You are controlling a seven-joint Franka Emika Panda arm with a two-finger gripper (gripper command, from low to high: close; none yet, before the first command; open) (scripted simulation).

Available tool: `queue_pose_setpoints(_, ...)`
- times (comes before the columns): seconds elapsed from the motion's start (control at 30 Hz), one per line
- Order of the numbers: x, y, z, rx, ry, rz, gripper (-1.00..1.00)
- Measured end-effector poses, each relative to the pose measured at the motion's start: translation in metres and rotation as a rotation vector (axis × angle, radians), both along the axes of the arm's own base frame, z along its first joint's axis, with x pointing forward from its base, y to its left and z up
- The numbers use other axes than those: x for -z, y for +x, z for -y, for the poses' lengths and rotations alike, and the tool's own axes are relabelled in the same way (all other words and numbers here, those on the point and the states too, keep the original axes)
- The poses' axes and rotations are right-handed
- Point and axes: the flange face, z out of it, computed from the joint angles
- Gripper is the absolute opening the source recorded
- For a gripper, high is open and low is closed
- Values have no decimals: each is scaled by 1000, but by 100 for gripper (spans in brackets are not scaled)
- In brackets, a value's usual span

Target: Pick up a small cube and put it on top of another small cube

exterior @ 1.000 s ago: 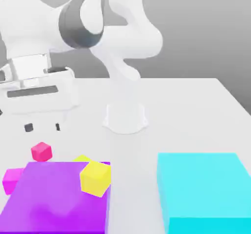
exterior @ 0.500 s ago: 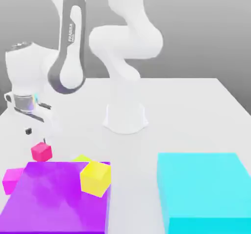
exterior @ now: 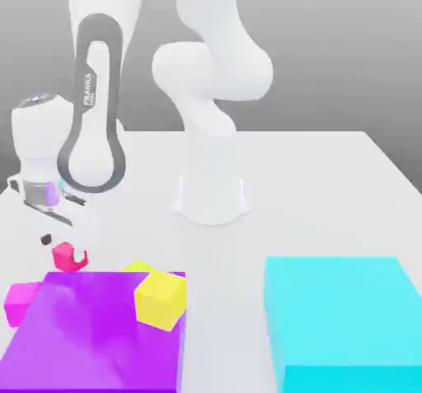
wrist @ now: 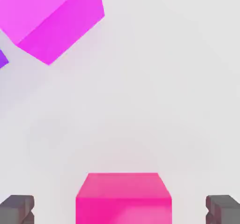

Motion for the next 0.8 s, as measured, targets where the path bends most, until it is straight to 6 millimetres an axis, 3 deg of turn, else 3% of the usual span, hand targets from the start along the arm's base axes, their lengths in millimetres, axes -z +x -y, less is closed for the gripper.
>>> queue_pose_setpoints(0.07, 10, -4, -2, -2, 3, -9, 0)
queue_pose_setpoints(0.1, 15, -6, -3, -4, 4, -14, -100)
queue_pose_setpoints(0.33, 16, -6, -4, -4, 7, -15, -100)
queue_pose_setpoints(0.8, -38, 4, 3, 0, -4, 10, -100)
